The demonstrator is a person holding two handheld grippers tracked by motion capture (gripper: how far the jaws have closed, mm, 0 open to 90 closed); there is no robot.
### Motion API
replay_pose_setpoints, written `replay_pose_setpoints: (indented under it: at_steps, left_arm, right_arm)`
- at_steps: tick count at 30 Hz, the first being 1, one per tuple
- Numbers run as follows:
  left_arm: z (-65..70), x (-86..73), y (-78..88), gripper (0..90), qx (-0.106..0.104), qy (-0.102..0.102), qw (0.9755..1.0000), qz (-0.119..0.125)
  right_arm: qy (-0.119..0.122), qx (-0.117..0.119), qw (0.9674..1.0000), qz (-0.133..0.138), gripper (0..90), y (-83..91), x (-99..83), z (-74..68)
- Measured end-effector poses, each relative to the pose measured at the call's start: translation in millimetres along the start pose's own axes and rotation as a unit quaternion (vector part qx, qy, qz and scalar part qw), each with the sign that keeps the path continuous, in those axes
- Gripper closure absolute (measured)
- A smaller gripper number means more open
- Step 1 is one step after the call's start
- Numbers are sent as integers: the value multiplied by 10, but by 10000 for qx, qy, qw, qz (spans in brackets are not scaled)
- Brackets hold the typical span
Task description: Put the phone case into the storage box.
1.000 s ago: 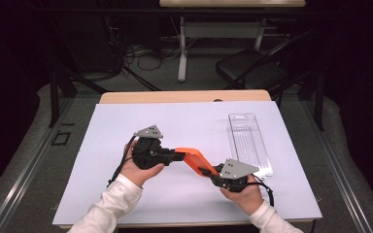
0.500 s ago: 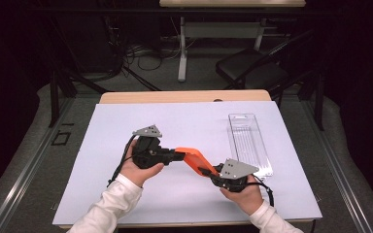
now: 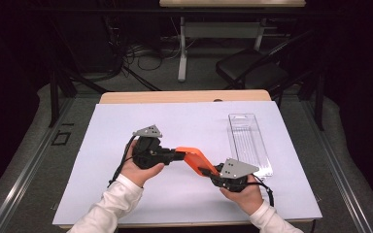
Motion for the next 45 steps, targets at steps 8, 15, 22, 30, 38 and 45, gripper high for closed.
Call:
replay_pose_setpoints:
  at_steps: [8, 15, 22, 30, 38, 45]
  left_arm:
    - [-8, -6, -10, 836, 35, 8, 10000, -43]
    - [-26, -14, -23, 835, 65, 57, 9999, -92]
    - [-27, -14, -30, 836, 93, 131, 9998, -144]
    - [-34, -12, -35, 835, 106, 175, 9996, -170]
    - [-32, -8, -39, 834, 206, 173, 9993, -243]
    - [-42, 5, -32, 834, 270, 226, 9989, -312]
  right_arm:
    - [-27, -21, 10000, -13, 826, -8, -2, 3]
    - [-20, -58, 10000, -16, 792, -2, 5, 14]
    - [24, -139, 9999, -38, 743, -5, 4, 34]
    - [112, -204, 9997, -8, 672, 2, 22, 45]
    - [159, -310, 9994, -18, 589, 20, 50, 65]
    - [118, -318, 9994, 5, 524, 32, 90, 66]
Point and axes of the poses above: each handheld gripper's, and its own axes: y roughly backward along the jaws, x roughly out of its top, z roughly to its right, the point moved 9 cm from there along -y, roughly forward along the jaws, and after that the axes turned 7 degrees about -z, right-handed, at the moved point
